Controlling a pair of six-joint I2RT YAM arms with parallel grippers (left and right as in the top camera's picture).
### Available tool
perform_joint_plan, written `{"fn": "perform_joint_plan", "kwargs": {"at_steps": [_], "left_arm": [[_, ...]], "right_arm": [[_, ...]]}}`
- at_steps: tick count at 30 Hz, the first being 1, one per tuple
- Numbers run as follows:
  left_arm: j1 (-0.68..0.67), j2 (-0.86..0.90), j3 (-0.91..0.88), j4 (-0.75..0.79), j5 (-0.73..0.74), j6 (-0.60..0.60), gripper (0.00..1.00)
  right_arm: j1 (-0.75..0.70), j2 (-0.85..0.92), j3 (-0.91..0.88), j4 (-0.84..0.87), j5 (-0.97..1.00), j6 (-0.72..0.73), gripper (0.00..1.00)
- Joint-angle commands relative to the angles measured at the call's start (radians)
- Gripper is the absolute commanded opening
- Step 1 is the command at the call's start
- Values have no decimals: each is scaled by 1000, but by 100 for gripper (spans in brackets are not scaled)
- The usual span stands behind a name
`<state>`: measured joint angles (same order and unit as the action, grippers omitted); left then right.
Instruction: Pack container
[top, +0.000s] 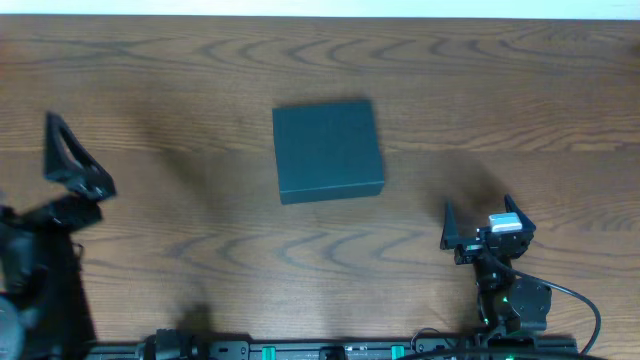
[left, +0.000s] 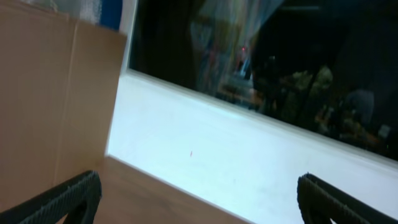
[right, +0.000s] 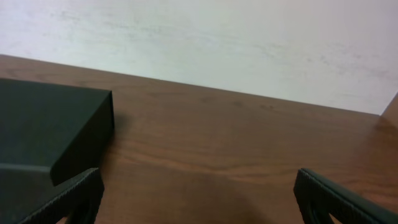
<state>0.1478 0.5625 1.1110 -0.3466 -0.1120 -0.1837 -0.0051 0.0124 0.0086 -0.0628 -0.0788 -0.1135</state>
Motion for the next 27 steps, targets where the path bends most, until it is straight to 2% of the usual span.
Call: {"fn": "perform_joint_plan", "kwargs": {"at_steps": [1,8,14,27], "left_arm": [[4,-95,-196,79,-4,-27,98],[1,-269,-564,227,0,-196,98],[-8,-372,-728,233,60,-212,99],[-9,-374,-731,233,60,-212,99]], "right_arm": [[15,-7,-3,-2,-7,-7,99],[15,-6,-3,-2,-7,-7,99],[15,-7,-3,-2,-7,-7,99],[15,-7,-3,-2,-7,-7,99]]}}
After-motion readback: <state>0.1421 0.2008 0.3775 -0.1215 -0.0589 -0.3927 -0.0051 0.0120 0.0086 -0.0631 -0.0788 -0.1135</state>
